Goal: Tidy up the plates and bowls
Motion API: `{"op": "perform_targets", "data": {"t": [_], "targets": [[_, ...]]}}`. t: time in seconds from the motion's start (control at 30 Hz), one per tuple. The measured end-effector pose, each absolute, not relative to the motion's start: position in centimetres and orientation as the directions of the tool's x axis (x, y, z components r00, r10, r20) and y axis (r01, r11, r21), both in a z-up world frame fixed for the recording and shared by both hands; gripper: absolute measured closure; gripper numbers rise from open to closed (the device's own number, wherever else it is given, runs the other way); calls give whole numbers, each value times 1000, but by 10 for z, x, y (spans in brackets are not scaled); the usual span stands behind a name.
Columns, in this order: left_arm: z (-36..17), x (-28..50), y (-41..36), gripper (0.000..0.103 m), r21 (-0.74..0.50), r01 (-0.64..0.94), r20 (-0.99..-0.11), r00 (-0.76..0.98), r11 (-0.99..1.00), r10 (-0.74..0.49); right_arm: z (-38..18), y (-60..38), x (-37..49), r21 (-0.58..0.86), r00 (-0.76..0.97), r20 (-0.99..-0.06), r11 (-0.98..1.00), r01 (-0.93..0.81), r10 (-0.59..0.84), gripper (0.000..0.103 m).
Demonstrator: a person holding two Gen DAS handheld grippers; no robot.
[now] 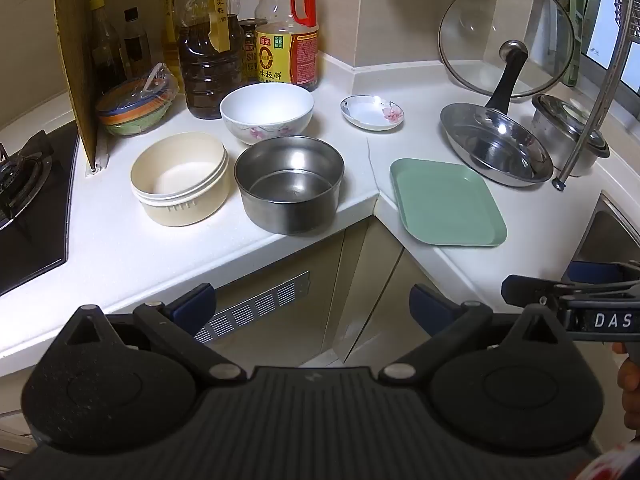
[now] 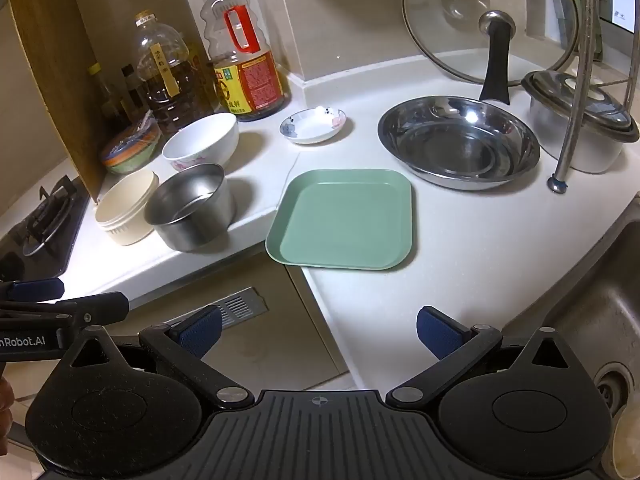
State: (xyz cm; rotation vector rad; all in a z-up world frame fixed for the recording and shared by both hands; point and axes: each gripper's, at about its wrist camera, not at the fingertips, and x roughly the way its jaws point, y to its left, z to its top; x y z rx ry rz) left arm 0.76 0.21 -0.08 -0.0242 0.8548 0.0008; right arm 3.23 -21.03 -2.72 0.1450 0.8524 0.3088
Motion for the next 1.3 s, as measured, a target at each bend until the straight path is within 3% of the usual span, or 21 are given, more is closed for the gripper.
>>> {"op": "perform_targets", "data": {"t": [1.3], "targets": [[0, 6, -10, 0, -23, -31, -751, 661, 999, 3, -31, -220, 30, 269, 616, -702, 934, -234, 357, 0]]}}
